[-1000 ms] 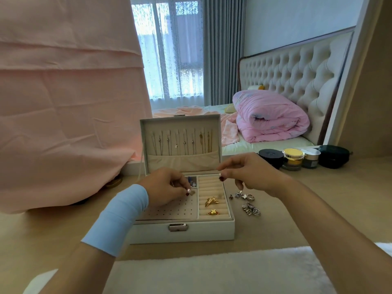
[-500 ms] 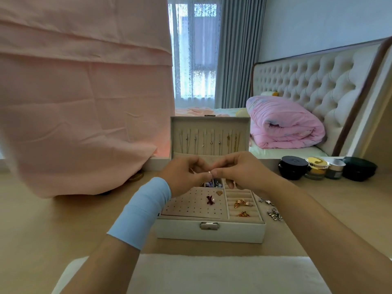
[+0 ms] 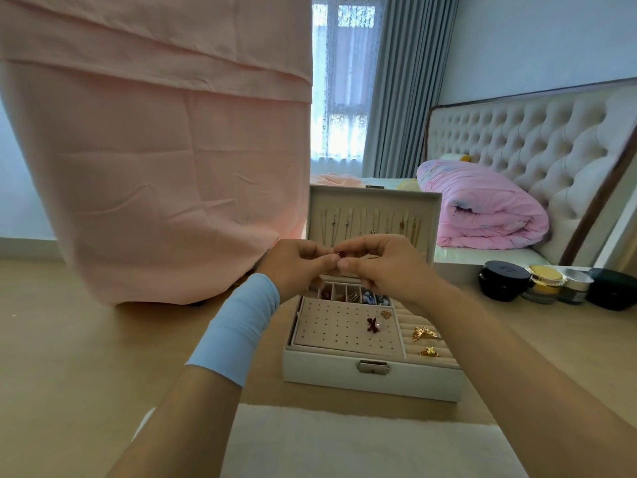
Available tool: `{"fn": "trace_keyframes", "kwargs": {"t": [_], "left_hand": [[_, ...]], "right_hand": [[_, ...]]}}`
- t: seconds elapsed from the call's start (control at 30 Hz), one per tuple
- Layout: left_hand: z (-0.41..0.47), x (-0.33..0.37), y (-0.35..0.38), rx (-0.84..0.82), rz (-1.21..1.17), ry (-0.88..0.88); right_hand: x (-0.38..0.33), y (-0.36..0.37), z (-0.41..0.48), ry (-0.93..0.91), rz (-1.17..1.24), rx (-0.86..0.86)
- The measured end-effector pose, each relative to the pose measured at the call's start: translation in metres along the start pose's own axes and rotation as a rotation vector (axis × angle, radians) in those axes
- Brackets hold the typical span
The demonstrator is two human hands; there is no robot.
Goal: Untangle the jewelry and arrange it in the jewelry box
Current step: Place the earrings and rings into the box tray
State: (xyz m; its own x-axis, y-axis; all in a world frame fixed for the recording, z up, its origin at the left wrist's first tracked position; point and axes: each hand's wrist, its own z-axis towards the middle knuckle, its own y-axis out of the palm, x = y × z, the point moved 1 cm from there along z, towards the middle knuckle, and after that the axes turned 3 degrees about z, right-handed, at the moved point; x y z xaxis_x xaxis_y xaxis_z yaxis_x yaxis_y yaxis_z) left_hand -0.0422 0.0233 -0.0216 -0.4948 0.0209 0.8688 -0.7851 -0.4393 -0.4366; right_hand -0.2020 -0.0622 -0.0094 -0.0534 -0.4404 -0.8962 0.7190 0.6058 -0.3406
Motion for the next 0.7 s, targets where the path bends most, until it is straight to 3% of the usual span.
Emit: {"fn": "trace_keyframes", "kwargs": {"t": [0.17, 0.3, 0.5, 0.7], "left_hand": [[-0.003, -0.002, -0.009, -0.109, 0.096, -0.034], [-0.006, -0.003, -0.011, -0.178, 0.012, -0.066], [-0.006, -0.011, -0.008, -0.149, -0.180, -0.128], [-0.005, -0.007, -0.006, -0.080, -0.164, -0.083]], "right_hand": [[0.004, 0.008, 0.006, -0.123, -0.273, 0.043], [0.005, 0.014, 0.007, -0.269, -0.509, 0.025], [0.006, 0.017, 0.006, -0.282, -0.472, -0.022], [0.011, 0.018, 0.005, -0.311, -0.391, 0.099]]}}
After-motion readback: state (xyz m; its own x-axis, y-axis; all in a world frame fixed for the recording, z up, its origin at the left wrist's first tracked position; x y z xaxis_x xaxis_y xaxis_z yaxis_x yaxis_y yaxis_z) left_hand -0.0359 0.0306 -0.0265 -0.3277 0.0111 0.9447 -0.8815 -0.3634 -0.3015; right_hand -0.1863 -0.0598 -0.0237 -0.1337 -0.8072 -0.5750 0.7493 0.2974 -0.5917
